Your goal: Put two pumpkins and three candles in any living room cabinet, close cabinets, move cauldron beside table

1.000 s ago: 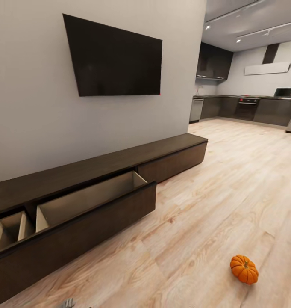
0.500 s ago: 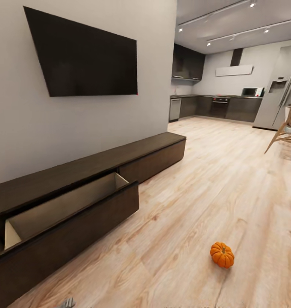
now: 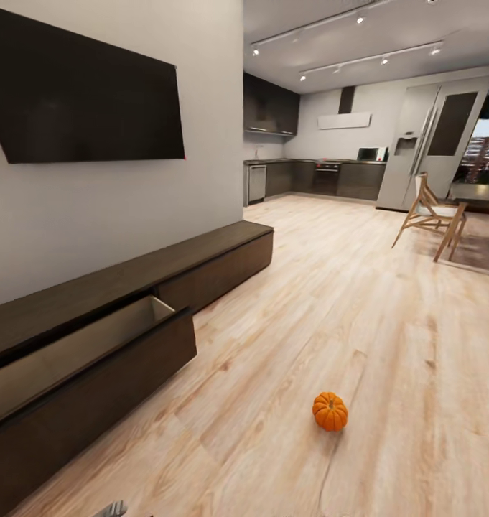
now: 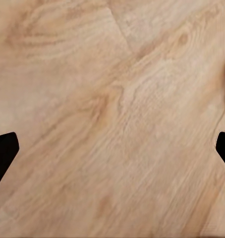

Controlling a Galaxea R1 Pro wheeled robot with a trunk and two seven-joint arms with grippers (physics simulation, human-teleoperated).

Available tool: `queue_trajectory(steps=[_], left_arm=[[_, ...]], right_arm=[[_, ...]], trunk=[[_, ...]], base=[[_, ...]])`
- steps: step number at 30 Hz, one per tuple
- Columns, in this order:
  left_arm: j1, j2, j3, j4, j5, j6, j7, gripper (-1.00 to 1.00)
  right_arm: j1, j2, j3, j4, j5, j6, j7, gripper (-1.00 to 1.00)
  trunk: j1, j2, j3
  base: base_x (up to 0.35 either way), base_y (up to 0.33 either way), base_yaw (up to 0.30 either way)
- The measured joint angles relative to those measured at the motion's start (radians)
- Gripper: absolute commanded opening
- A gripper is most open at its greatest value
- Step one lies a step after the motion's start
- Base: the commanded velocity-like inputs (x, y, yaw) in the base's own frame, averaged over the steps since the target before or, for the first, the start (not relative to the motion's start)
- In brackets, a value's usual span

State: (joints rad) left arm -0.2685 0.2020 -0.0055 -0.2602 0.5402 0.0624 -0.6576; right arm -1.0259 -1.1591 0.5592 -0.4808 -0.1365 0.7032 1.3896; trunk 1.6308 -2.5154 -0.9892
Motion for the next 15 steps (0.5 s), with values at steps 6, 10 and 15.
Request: queue_trajectory(steps=[6,10,15], left_arm=[[0.000,-0.001,0.000,0.000,0.000,0.000,0.001,1.00],[0.000,-0.002,0.000,0.000,0.000,0.000,0.000,1.00],[0.000,-0.001,0.000,0.000,0.000,0.000,0.001,1.00]], right_arm=[[-0.001,0.000,0.000,0.000,0.002,0.000,-0.003,1.00],[0.000,0.000,0.000,0.001,0.002,0.000,-0.004,1.00],[0.000,0.005,0.001,0.047,-0.001,-0.030,-0.005,1.00]], trunk=[[0.000,0.000,0.000],[0.000,0.000,0.000],[0.000,0.000,0.000]], base=[[0.000,-0.196,-0.300],[0.000,-0.174,-0.300],[0.000,-0.021,-0.300]])
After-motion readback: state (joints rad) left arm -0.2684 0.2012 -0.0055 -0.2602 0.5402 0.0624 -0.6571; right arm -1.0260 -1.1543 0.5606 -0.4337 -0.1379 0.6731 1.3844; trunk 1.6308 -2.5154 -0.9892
